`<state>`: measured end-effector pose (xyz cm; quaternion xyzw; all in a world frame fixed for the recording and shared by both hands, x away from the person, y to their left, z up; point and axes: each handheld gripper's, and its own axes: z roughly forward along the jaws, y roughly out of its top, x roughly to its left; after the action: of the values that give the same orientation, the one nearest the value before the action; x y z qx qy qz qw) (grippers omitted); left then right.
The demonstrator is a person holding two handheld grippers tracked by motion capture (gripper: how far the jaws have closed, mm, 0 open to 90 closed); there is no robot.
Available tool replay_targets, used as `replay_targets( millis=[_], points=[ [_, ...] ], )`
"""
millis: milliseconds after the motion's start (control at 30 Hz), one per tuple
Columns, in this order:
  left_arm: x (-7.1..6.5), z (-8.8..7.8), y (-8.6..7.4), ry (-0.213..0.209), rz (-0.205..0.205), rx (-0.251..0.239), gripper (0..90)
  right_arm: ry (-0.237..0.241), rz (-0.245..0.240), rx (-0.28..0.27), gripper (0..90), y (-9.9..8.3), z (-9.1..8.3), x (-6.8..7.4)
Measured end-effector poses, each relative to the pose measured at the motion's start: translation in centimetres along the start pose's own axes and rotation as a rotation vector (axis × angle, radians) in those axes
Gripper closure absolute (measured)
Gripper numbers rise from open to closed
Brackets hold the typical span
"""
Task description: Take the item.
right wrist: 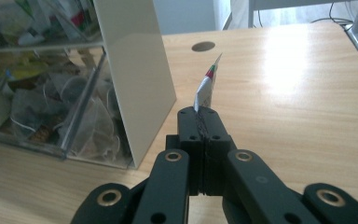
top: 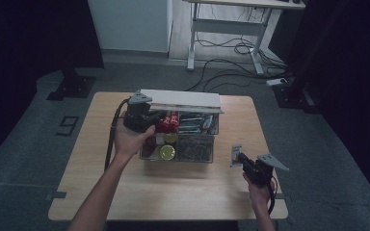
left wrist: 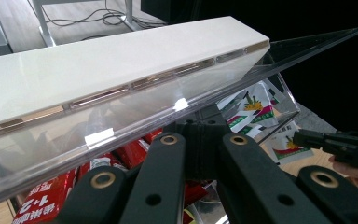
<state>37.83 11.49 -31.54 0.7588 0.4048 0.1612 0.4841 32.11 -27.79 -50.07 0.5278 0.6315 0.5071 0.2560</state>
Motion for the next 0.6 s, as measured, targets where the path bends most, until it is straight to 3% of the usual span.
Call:
replay_targets(
  millis=[600],
  points=[
    [0.1,0.2,-0.3,-0.010,-0.008,-0.003,89.3,0.009,-0.016,0.070,88.8,-2.1,1.3,0.2]
  ],
)
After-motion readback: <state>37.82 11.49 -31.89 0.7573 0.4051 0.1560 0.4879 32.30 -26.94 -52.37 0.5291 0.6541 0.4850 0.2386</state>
